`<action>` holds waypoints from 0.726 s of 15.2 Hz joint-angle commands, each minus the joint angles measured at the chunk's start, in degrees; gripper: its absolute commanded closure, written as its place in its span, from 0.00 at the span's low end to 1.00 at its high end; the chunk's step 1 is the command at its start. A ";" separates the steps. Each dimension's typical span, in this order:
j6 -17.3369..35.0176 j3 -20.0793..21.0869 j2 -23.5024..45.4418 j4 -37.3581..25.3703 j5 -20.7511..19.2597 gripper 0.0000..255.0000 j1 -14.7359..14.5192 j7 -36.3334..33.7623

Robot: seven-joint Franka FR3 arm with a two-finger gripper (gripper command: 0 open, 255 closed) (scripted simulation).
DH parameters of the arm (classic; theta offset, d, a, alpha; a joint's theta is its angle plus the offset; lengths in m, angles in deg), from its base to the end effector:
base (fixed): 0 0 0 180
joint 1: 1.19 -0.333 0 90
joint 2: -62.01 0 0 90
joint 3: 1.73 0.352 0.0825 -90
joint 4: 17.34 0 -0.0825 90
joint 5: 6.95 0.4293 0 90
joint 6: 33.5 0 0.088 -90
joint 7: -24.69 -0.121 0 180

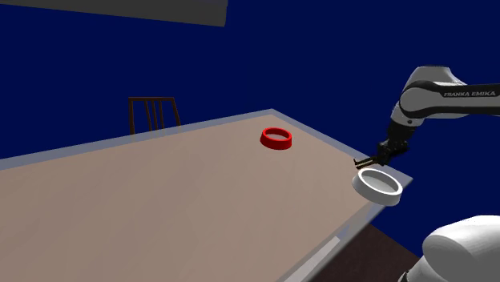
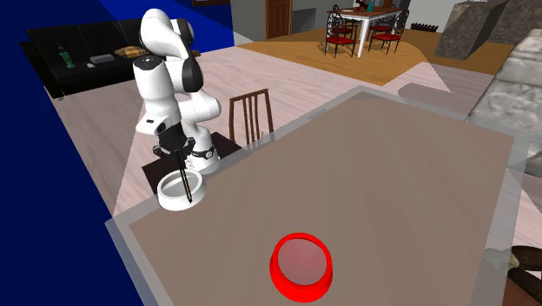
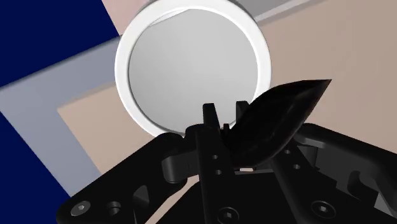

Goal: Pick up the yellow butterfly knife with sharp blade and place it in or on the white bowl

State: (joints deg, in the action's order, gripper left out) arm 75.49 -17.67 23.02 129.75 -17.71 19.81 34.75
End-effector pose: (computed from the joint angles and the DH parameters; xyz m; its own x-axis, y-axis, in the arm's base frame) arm 0.2855 -0.2381 0.4734 0.9401 -0.3410 0.0010 -0.3410 -0.9401 0.0041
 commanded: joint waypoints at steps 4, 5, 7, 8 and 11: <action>3.35 -2.26 1.03 2.15 -1.51 1.00 1.04 1.99; 4.20 -2.41 1.26 2.78 -1.63 1.00 1.07 1.97; 5.93 -2.72 1.76 4.00 -1.86 1.00 1.14 1.94; 6.81 -2.88 2.04 4.60 -1.97 1.00 1.17 1.93; 9.49 -3.37 3.01 6.32 -2.31 1.00 1.24 1.90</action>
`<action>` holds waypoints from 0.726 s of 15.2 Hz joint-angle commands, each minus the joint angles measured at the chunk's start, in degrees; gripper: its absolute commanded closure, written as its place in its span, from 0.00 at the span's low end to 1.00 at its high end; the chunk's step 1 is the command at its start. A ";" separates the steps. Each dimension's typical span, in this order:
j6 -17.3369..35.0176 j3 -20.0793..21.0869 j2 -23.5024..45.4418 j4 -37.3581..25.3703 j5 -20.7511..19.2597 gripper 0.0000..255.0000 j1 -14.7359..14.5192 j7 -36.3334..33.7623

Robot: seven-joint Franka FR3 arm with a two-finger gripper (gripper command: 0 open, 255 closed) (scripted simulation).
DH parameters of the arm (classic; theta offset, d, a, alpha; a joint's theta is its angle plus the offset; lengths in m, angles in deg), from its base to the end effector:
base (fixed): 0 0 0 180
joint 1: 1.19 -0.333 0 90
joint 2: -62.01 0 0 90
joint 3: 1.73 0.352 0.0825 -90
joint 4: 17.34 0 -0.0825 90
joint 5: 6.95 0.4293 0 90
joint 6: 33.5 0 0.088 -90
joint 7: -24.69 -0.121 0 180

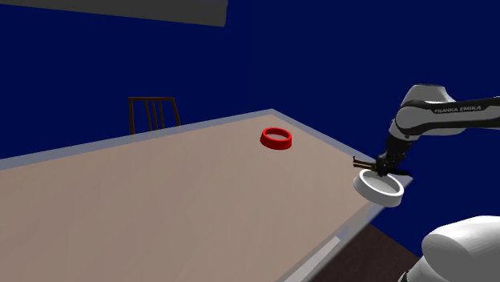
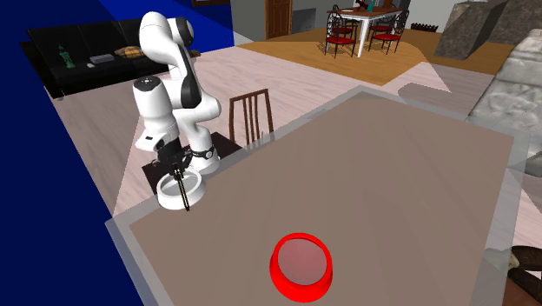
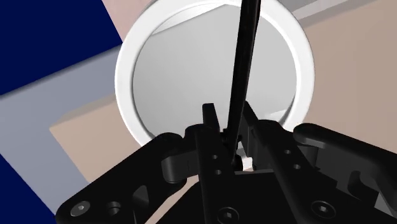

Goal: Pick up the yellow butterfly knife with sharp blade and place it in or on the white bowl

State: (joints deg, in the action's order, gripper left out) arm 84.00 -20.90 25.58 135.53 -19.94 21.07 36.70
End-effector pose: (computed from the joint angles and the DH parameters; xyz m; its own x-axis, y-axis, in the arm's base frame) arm 0.2741 -0.2534 0.4155 0.9408 -0.3391 0.0006 -0.3391 -0.9407 0.0049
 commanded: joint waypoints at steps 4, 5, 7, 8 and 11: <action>4.66 -0.83 2.02 2.67 -0.52 1.00 0.04 -0.08; 4.66 -0.83 2.00 2.67 -0.52 1.00 0.05 -0.08; 4.66 -0.83 2.01 2.67 -0.52 1.00 0.04 -0.08; 4.66 -0.83 2.01 2.67 -0.52 1.00 0.04 -0.08; 4.66 -0.83 2.01 2.67 -0.52 1.00 0.04 -0.08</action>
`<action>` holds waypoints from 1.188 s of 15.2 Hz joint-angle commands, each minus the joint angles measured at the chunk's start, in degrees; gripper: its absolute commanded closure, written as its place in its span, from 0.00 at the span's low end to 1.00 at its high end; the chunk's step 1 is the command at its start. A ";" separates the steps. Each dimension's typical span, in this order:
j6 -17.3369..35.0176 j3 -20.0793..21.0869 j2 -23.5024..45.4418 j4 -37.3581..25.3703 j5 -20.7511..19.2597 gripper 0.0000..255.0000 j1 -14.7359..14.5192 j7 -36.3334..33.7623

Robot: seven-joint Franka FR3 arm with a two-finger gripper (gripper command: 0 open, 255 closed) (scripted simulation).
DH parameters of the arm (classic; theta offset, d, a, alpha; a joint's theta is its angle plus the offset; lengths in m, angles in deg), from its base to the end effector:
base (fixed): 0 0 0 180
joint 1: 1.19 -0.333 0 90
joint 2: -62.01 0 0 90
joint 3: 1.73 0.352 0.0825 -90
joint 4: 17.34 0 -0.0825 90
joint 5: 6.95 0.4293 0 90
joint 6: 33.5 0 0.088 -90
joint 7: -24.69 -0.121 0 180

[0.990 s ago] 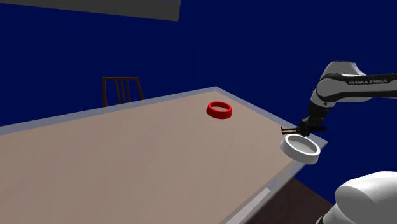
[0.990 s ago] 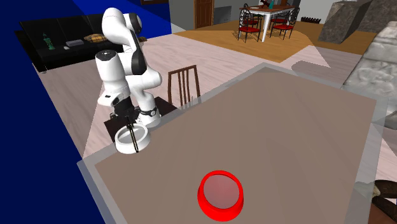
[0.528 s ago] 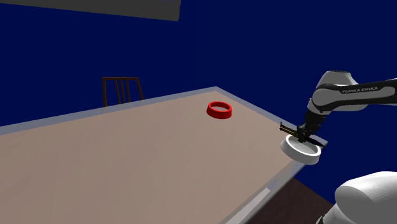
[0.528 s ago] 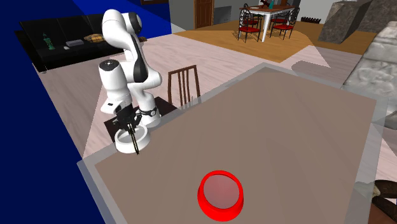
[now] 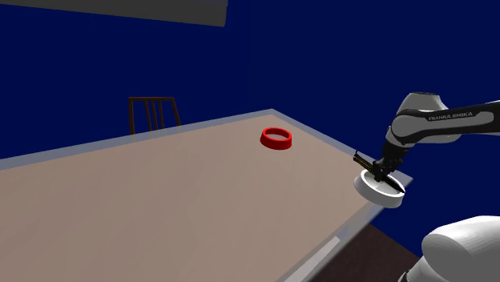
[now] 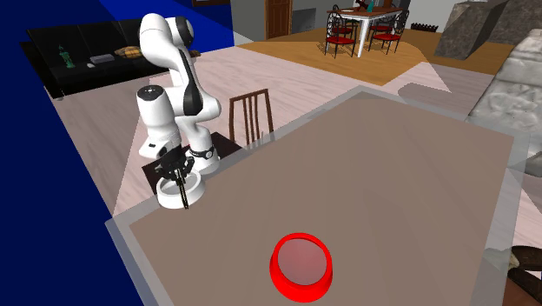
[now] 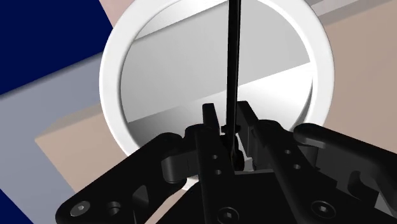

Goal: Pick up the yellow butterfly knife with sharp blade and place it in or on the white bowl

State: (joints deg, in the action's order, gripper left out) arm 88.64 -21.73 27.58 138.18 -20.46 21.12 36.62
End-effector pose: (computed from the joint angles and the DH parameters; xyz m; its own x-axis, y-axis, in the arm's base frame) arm 0.2741 -0.2528 0.3867 0.9407 -0.3393 0.0007 -0.3393 -0.9407 0.0050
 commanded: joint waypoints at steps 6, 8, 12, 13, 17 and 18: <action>0.02 0.00 0.02 0.01 0.00 0.00 -0.01 0.01; -2.31 0.43 -1.01 -1.29 0.27 0.00 -0.05 0.01; -8.52 1.57 -3.21 -5.32 1.06 0.00 -0.26 0.05; -8.52 1.57 -3.22 -5.31 1.06 0.00 -0.25 0.05; -8.52 1.57 -3.21 -5.32 1.06 0.00 -0.25 0.05; -8.52 1.57 -3.21 -5.32 1.06 0.00 -0.25 0.05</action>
State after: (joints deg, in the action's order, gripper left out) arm 80.14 -20.15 24.38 132.87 -19.39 20.86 36.66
